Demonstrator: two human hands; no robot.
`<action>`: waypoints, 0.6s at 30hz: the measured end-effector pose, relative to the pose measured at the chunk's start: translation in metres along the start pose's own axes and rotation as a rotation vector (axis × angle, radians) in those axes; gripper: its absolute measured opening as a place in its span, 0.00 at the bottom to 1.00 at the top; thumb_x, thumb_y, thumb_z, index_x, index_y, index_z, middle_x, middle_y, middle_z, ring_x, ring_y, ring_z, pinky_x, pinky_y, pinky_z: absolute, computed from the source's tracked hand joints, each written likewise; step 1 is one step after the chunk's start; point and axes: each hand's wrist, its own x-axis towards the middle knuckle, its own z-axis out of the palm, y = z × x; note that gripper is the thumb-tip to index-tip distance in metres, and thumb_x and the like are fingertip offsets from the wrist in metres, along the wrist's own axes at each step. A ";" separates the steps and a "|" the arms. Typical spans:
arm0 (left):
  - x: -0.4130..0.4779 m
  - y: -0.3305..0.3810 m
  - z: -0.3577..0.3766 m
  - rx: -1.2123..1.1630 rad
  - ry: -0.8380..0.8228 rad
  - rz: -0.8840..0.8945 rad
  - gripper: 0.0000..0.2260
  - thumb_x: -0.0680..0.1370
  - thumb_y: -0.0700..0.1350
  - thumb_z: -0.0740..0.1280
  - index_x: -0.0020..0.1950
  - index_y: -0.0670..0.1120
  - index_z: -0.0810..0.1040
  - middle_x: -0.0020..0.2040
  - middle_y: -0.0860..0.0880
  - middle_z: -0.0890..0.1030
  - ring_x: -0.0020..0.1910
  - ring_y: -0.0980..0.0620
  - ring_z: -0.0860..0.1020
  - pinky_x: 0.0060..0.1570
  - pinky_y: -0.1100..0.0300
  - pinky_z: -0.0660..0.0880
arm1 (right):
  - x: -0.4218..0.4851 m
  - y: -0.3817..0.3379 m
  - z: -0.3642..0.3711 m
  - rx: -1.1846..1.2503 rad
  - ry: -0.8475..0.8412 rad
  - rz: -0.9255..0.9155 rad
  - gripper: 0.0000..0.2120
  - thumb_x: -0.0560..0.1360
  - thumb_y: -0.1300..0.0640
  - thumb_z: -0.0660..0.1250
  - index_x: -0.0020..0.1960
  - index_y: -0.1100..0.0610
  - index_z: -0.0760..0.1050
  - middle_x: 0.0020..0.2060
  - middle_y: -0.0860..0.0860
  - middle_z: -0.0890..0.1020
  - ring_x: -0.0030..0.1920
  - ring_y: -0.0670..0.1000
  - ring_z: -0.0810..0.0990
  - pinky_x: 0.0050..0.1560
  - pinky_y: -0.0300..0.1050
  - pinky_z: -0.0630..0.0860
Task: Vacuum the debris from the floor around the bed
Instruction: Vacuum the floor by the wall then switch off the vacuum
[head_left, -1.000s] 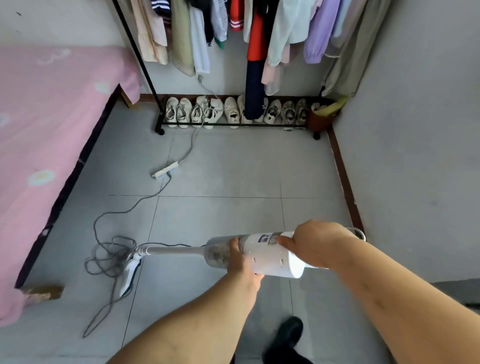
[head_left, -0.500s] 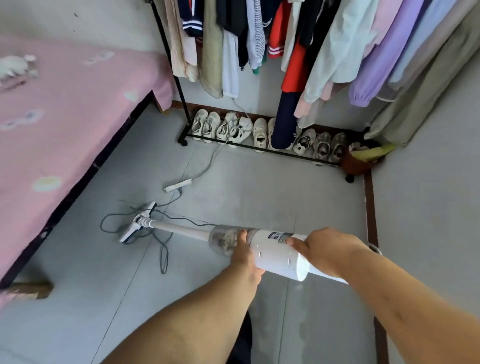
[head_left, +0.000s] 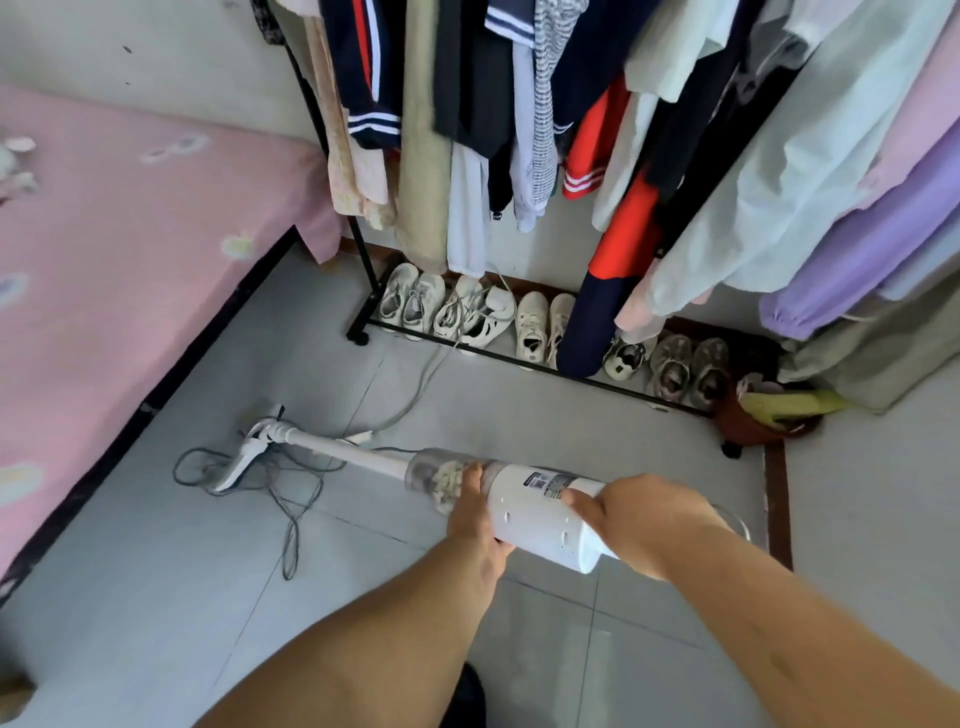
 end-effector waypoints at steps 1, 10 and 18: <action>0.003 0.010 0.008 0.002 0.018 -0.008 0.18 0.78 0.61 0.67 0.52 0.46 0.81 0.37 0.45 0.86 0.34 0.45 0.85 0.36 0.51 0.83 | 0.010 0.002 -0.005 0.004 0.020 -0.011 0.32 0.76 0.32 0.39 0.35 0.51 0.71 0.32 0.48 0.76 0.35 0.50 0.75 0.33 0.44 0.67; 0.069 0.044 0.085 -0.012 0.003 0.013 0.20 0.76 0.61 0.70 0.57 0.46 0.81 0.47 0.42 0.87 0.47 0.41 0.85 0.53 0.42 0.81 | 0.106 0.055 -0.016 0.086 0.039 0.023 0.31 0.75 0.32 0.39 0.42 0.49 0.74 0.32 0.47 0.76 0.36 0.50 0.75 0.34 0.44 0.68; 0.135 0.016 0.159 -0.197 0.151 -0.071 0.27 0.72 0.58 0.76 0.64 0.47 0.75 0.56 0.42 0.84 0.53 0.42 0.83 0.59 0.41 0.79 | 0.186 0.135 -0.007 0.027 0.011 -0.057 0.34 0.76 0.31 0.42 0.52 0.52 0.79 0.45 0.52 0.82 0.48 0.55 0.80 0.47 0.44 0.73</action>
